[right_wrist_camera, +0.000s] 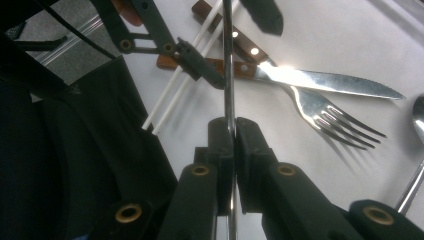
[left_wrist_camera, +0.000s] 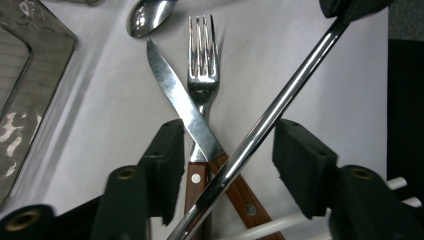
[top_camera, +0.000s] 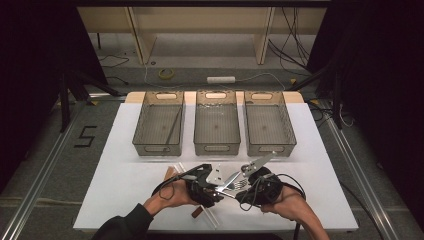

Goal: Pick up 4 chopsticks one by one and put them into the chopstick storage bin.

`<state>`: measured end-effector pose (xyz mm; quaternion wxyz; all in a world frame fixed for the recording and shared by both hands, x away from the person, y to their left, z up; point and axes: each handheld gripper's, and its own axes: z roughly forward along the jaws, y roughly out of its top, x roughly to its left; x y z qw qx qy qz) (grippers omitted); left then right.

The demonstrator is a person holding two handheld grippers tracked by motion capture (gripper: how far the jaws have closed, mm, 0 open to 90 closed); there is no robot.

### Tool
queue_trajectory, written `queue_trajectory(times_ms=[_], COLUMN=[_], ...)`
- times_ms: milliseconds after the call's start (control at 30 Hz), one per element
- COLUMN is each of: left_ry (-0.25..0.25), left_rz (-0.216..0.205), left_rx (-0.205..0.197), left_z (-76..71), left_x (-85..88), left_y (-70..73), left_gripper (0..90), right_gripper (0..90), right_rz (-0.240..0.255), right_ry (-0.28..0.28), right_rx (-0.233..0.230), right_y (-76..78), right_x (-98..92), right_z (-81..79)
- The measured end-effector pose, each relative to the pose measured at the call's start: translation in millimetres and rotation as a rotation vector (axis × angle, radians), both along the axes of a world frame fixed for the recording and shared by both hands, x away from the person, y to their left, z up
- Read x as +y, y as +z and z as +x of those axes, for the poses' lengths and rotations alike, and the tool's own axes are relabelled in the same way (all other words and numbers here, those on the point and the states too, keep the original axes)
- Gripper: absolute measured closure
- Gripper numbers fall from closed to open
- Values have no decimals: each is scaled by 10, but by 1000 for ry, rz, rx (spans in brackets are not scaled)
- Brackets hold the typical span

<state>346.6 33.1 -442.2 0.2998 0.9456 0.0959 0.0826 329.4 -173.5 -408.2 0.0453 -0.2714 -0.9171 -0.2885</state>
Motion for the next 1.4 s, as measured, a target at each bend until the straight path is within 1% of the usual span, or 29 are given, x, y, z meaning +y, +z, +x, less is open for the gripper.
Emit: queue_trajectory(times_ms=[33,67,233,267,367,467,533,600,667,700,767,800,833,867,933,967,1000,1067,1100,1167,1233,1300,1400], left_ry=[-4,-14,-36,-42,-54,-83,-114,-133,-153,-163,-179,-182,-167,-154,-133,-118,-107,-77,-60,-17,17,46,91], left_rz=[4,17,35,45,54,68,87,100,109,118,123,127,127,123,128,124,128,125,125,110,106,97,79], left_rx=[0,-3,4,5,6,0,-16,-34,-25,-22,-11,-11,-12,-10,-14,-6,-7,-1,0,6,15,19,22], left_z=[-5,-5,-23,-24,-33,-51,-75,-102,-121,-132,-148,-151,-149,-137,-101,-86,-75,-54,-41,-17,18,49,88], left_x=[-2,0,-6,-4,2,1,-3,-12,-19,-21,-25,-23,-21,-12,17,32,45,68,80,108,151,199,264], left_y=[1,7,3,7,18,36,50,60,64,69,70,78,85,91,111,116,122,130,136,140,157,173,191], left_gripper=[483,501,591,609,662,692,714,732,753,768,807,822,829,830,831,831,831,831,831,831,831,831,831], right_gripper=[871,871,870,871,871,870,868,866,859,848,805,769,716,662,574,543,530,490,468,434,408,394,387], right_rz=[0,-1,10,8,12,19,24,27,32,25,2,-13,-19,-11,30,45,59,93,107,131,149,160,192], right_ry=[5,10,32,29,38,53,66,93,104,111,83,66,58,50,14,-6,-20,-47,-67,-105,-145,-178,-224], right_rx=[-2,-4,-1,0,-4,-7,-8,-15,-23,-29,-58,-74,-88,-100,-134,-155,-169,-177,-191,-225,-244,-275,-310], right_y=[-1,1,4,6,7,9,7,-7,-17,-20,-5,10,30,54,111,139,165,208,225,249,261,255,241], right_x=[3,5,22,26,24,14,4,-15,-31,-34,-41,-45,-52,-65,-98,-112,-126,-155,-170,-203,-239,-274,-337], right_z=[-1,-3,-13,-19,-22,-20,-21,-13,-6,-5,-2,-1,1,4,12,12,14,13,14,18,24,25,19])
